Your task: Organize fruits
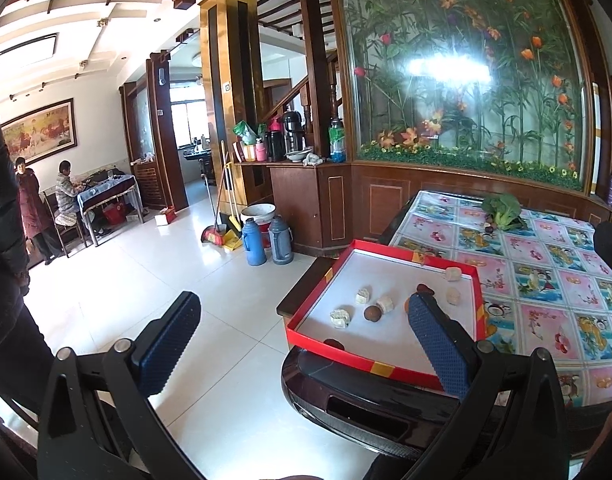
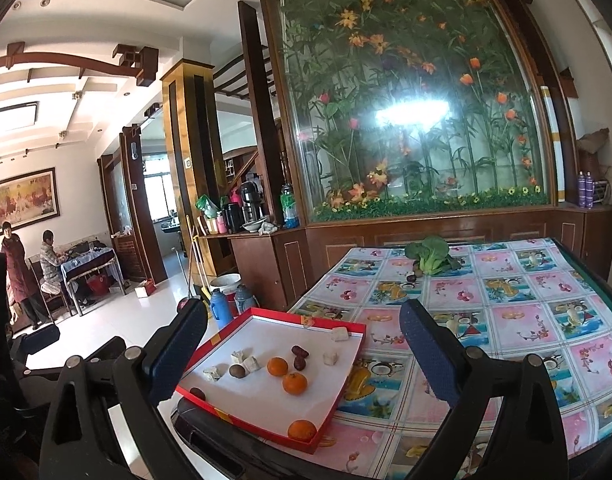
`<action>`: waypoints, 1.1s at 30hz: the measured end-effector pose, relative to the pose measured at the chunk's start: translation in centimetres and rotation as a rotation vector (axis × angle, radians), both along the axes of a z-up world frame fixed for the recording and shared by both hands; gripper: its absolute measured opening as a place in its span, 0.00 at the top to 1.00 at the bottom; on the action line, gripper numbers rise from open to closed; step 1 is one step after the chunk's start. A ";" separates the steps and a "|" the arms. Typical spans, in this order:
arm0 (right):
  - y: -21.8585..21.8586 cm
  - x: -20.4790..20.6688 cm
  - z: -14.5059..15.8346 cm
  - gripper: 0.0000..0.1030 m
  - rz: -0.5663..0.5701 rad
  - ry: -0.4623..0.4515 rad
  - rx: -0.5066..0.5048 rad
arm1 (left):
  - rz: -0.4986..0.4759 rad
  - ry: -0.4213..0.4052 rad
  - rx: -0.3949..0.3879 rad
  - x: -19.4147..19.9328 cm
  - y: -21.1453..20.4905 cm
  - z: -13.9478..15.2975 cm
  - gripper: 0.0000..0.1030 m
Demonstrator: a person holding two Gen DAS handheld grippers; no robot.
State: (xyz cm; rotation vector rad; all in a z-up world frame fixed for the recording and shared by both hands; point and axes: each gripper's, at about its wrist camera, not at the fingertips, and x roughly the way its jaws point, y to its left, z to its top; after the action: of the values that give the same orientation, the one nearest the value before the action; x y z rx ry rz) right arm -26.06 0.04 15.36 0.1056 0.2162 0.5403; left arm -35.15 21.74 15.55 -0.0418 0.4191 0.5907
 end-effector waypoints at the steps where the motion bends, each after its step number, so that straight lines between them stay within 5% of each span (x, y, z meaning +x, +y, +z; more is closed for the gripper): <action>1: 0.3 0.4 0.1 0.06 0.003 0.001 -0.005 | 0.002 0.006 -0.001 0.6 0.3 0.1 0.00; 18: 4.2 5.8 -0.9 0.06 0.031 -0.021 -0.106 | 0.068 0.047 -0.055 10.1 5.6 0.6 0.00; 33: 4.4 6.3 -2.2 0.06 0.083 -0.032 -0.185 | 0.058 0.094 -0.092 12.9 4.3 -0.6 0.00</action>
State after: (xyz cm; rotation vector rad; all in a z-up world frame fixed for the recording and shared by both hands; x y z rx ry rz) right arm -19.72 4.45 13.16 -0.0925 0.2395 0.6015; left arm -22.26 26.09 14.99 -0.1149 0.5372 0.6318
